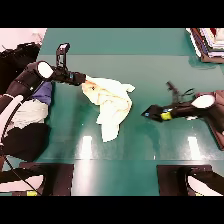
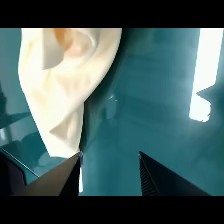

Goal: Fold the shirts.

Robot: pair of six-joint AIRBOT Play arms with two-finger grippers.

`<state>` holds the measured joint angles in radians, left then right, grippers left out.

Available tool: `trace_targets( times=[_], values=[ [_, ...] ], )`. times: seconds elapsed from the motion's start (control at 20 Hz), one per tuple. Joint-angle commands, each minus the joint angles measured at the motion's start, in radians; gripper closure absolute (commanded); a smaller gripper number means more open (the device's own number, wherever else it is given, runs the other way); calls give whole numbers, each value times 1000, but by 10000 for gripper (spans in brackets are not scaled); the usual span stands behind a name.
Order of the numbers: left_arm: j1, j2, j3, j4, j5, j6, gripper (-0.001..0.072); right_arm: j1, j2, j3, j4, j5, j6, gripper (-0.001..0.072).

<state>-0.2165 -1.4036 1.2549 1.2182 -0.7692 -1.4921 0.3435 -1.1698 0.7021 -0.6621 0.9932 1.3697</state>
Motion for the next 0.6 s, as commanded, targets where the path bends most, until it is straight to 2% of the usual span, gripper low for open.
trace_targets(
  times=[0.0,0.25,0.3,0.35,0.4,0.5,0.55],
  values=[
    [4,-1,13,6,-36,8,680,126,-187,-8,211,-142,-117,306],
    [5,-1,13,15,-65,8,680,173,-408,203,224,-151,-126,313],
    [5,-1,13,17,-68,8,680,172,-435,236,222,-145,-126,403],
    [5,-1,13,17,-71,8,681,172,-459,270,213,-136,-127,532],
    [5,0,14,17,-77,9,680,172,-474,302,185,-128,-126,702],
    [5,11,21,61,-85,9,681,161,-471,362,66,-111,-117,699],
    [5,31,38,120,-90,8,681,140,-454,395,-25,-90,-79,699]
  ],
)
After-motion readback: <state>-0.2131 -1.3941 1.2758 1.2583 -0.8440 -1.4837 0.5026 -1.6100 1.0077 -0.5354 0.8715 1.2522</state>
